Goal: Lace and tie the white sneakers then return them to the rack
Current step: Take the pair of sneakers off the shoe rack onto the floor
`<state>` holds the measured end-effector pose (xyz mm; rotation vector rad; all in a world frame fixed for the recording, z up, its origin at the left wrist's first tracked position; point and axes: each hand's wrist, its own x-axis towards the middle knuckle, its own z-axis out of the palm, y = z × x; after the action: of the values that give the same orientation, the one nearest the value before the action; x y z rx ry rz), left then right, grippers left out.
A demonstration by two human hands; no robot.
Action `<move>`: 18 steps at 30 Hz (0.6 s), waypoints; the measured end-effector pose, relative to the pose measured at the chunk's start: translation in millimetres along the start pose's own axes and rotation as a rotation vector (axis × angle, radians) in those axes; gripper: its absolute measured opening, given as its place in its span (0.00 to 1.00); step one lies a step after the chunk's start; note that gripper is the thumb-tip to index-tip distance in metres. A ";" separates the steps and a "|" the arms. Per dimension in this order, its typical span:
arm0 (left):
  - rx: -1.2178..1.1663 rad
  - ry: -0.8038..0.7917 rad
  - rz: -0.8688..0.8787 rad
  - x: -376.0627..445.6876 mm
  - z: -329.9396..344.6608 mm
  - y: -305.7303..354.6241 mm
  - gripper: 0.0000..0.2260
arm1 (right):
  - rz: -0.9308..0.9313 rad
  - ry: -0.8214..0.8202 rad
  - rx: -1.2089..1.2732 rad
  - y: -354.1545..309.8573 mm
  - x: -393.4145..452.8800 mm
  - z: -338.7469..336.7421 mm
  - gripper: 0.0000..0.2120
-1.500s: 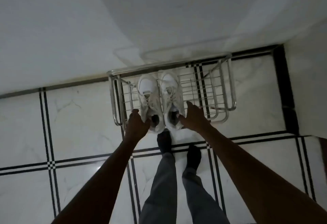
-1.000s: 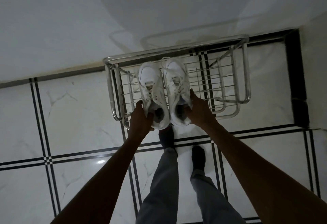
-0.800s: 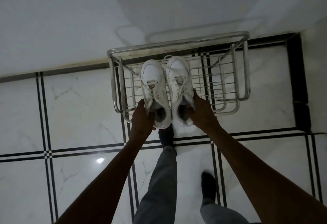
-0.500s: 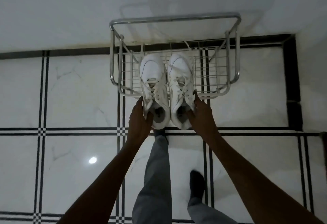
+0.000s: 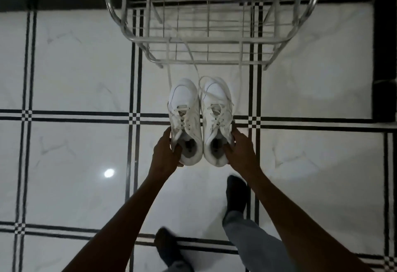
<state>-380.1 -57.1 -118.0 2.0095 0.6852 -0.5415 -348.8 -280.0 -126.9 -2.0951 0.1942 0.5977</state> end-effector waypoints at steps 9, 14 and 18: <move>0.011 -0.017 -0.051 90.8 81.3 -155.6 0.21 | 0.136 -0.074 -0.029 142.7 59.8 117.0 0.27; -0.026 0.005 -0.057 123.1 111.6 -213.6 0.22 | 0.157 -0.056 -0.062 191.4 75.1 160.9 0.28; -0.015 -0.003 -0.041 131.4 120.6 -236.9 0.26 | 0.112 -0.033 -0.108 210.3 75.5 172.2 0.28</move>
<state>-449.3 -27.7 -404.9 1.9837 0.7283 -0.5617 -416.9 -251.1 -399.2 -2.1874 0.2676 0.7236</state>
